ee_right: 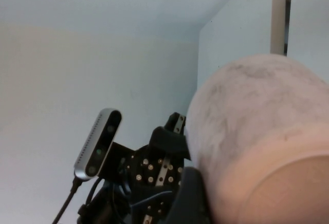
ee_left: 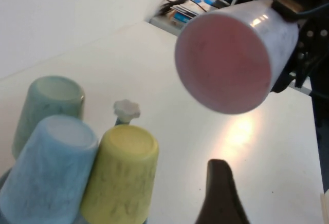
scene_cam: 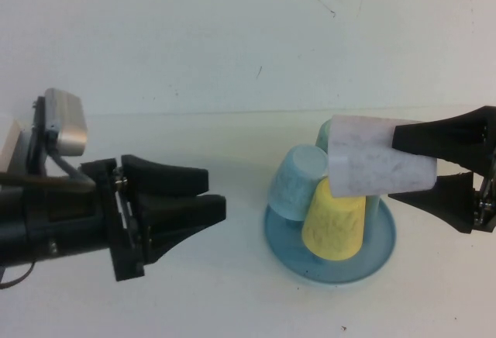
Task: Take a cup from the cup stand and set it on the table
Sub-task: Hand over the cup
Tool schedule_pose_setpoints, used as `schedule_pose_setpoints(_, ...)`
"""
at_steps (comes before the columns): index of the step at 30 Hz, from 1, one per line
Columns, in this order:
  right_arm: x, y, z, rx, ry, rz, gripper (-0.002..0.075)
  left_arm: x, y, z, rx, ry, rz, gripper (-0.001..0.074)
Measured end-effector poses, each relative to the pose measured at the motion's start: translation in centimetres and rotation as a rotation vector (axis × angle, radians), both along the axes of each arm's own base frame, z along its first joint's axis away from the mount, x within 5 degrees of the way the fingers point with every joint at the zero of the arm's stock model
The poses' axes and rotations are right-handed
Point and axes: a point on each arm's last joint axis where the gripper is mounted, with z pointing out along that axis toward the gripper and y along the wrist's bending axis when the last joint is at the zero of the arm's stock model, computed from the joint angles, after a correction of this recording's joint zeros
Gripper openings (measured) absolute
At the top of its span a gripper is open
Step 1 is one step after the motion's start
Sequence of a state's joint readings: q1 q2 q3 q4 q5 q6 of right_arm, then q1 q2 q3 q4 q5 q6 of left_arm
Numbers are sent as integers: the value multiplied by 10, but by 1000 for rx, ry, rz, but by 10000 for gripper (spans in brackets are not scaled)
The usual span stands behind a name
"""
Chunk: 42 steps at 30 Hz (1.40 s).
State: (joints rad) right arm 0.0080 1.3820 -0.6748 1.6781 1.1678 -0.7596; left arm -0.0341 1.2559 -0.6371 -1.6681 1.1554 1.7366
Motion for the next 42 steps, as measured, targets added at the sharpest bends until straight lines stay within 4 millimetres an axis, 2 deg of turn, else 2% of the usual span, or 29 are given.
schedule_pose_setpoints(7, 0, 0, 0, -2, -4, 0, 585, 19, -45, 16, 29, -116, -163, 428)
schedule_pose_setpoints(12, 0, 0, 0, -8, -22, 2, 584, 37, -73, 19, 31, -130, -233, 430)
schedule_pose_setpoints(21, 0, 0, 0, -10, -29, 3, 585, 66, -98, 11, -6, -21, -294, 430)
schedule_pose_setpoints(26, 0, 0, 0, -17, -50, 5, 585, 73, -110, 12, -26, 10, -331, 415)
schedule_pose_setpoints(33, 0, 0, 1, -7, -58, 4, 584, 68, -137, 20, -35, -20, -411, 327)
schedule_pose_setpoints(35, 0, 0, 1, -3, -59, 4, 585, 68, -138, 20, -32, -21, -413, 273)
schedule_pose_setpoints(40, 1, 0, 3, 9, -80, -7, 585, 66, -139, 20, -41, -4, -437, 81)
schedule_pose_setpoints(42, 1, 0, 3, 10, -88, -9, 585, 65, -139, 20, -42, -4, -440, 47)
